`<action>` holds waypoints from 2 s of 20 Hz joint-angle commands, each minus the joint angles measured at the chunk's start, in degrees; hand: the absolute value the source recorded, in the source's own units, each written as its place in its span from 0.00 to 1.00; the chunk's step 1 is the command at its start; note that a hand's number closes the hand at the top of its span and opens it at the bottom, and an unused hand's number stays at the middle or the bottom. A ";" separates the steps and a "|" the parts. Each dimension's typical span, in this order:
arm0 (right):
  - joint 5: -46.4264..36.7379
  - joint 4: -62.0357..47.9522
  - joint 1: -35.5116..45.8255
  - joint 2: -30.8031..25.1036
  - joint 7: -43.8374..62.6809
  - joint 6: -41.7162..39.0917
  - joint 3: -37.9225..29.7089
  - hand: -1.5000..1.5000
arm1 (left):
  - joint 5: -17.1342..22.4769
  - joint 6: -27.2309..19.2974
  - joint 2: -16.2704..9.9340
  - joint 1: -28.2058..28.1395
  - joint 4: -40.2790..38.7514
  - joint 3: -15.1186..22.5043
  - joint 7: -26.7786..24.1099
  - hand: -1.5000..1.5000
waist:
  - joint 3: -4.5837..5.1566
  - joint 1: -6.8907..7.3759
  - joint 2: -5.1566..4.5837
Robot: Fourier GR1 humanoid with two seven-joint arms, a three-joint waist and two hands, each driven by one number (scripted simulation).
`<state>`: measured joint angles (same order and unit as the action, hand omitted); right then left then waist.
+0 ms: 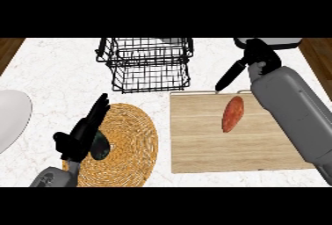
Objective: Pick the sweet potato from the tray and place it in the tiered basket
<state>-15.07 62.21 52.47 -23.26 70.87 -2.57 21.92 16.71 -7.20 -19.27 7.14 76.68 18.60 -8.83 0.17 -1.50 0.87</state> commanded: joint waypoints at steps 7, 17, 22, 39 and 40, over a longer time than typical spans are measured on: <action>-0.59 4.85 -9.72 1.65 14.35 -0.49 0.54 0.00 | 0.30 1.38 -0.42 0.75 -0.93 -1.63 0.81 0.50 | -0.05 -0.90 -0.05; -5.19 5.87 -15.54 3.31 14.32 2.78 -2.05 0.00 | -0.65 0.73 1.93 1.96 -0.41 -1.74 1.74 0.50 | -0.07 0.10 -0.43; -6.28 9.00 -19.16 4.10 14.33 1.61 -3.39 0.00 | -2.15 1.81 1.33 0.04 -1.79 -1.95 -1.18 0.50 | -0.05 0.43 -0.47; -19.24 9.21 -23.23 11.47 3.32 7.60 -7.28 1.00 | -3.68 4.40 4.84 2.77 -4.33 -4.30 -0.19 0.50 | -0.14 1.44 -0.88; -18.43 8.91 -24.09 9.72 1.11 6.55 -9.26 1.00 | -5.62 1.11 5.05 -0.02 4.13 -1.31 5.33 0.50 | -0.18 1.69 -0.77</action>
<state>-31.08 71.13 27.85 -13.84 66.96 2.21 14.53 13.09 -4.07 -15.75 7.95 76.51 15.72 -7.36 0.11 -0.09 0.19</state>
